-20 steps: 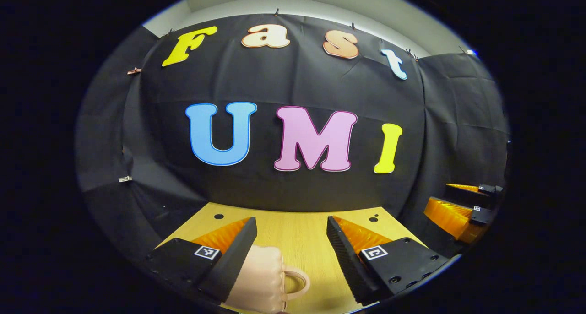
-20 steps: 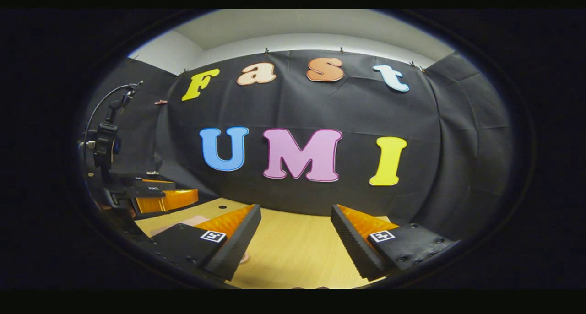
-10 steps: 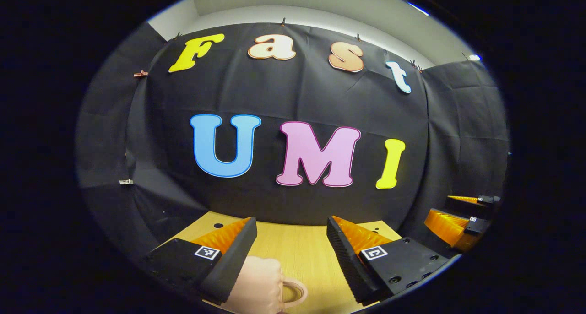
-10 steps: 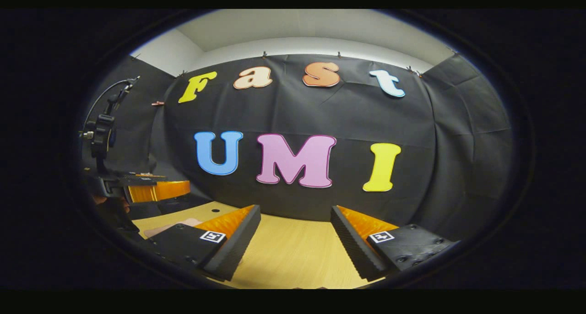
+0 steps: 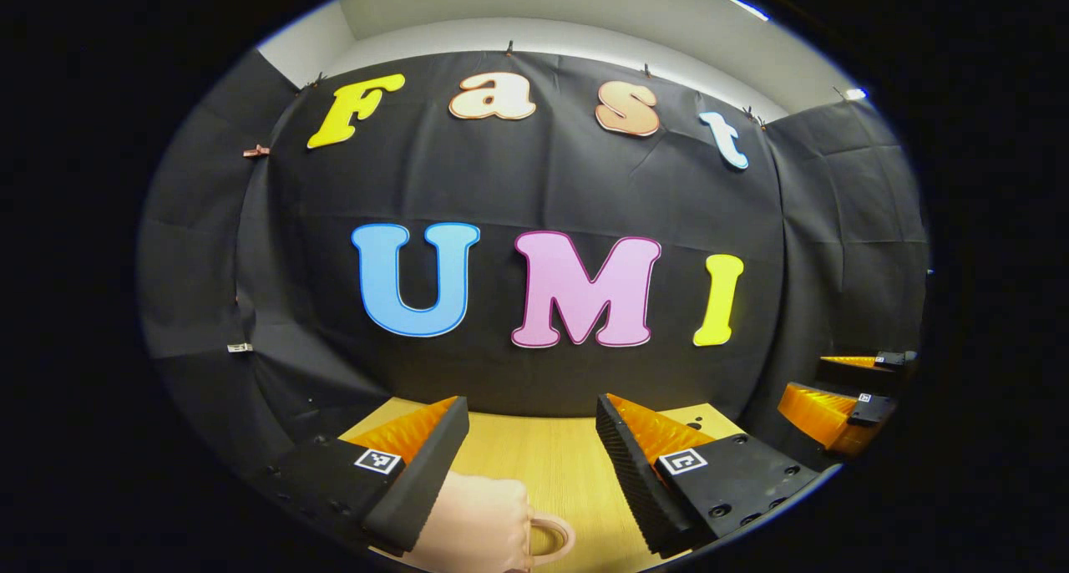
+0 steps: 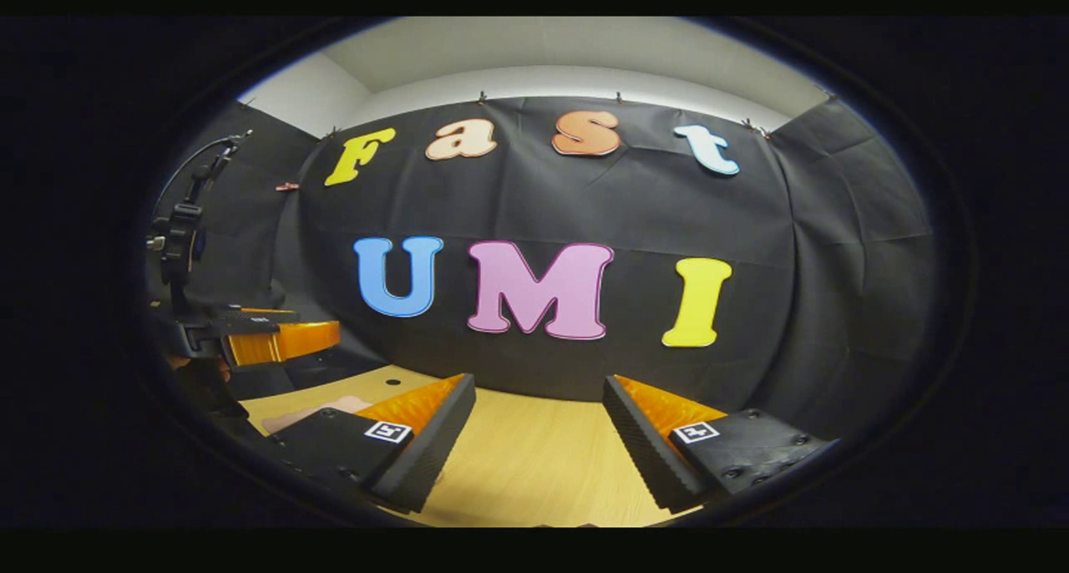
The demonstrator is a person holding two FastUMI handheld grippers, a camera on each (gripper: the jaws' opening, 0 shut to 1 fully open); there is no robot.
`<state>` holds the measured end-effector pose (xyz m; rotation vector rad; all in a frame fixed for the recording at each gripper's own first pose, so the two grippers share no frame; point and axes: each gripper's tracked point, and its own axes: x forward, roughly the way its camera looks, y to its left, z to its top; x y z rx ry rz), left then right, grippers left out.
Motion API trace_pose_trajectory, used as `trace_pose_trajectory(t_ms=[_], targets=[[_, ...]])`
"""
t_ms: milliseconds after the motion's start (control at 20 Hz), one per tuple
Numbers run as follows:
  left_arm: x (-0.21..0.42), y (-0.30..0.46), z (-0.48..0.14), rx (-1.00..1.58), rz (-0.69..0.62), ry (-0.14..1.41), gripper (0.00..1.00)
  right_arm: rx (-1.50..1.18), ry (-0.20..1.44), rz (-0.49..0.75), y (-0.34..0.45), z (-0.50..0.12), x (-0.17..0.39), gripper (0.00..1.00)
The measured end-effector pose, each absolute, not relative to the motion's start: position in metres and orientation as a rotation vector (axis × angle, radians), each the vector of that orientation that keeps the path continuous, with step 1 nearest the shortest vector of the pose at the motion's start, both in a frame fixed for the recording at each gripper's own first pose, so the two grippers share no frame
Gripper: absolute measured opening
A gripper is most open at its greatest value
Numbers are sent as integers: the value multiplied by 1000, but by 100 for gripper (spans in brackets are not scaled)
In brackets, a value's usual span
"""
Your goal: First open the suitcase, pack the skin care products into it, and then close the suitcase.
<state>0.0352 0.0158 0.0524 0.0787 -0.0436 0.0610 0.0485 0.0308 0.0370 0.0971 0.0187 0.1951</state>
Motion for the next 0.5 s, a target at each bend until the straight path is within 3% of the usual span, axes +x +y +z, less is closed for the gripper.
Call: trace_pose_trajectory(t_ms=[50, 100, 250, 300, 350, 400, 450, 500], targets=[[36, 16, 53, 78, 57, -45, 96, 96, 17, 196, 31, 37, 49, 97], [34, 17, 53, 78, 60, -44, 96, 95, 16, 194, 31, 38, 48, 91], [32, 20, 54, 74, 63, -41, 96, 98, 16, 195, 33, 38, 47, 91], [31, 20, 56, 75, 62, -44, 96, 97, 13, 193, 32, 40, 46, 97], [31, 20, 56, 77, 62, -48, 96, 94, 8, 192, 32, 42, 46, 91], [29, 19, 57, 81, 59, -49, 96, 92, 5, 190, 33, 43, 47, 91], [29, 20, 56, 88, 60, -49, 96, 90, 5, 191, 33, 43, 46, 97], [28, 20, 57, 99, 66, -49, 96, 91, 3, 192, 34, 44, 46, 97]])
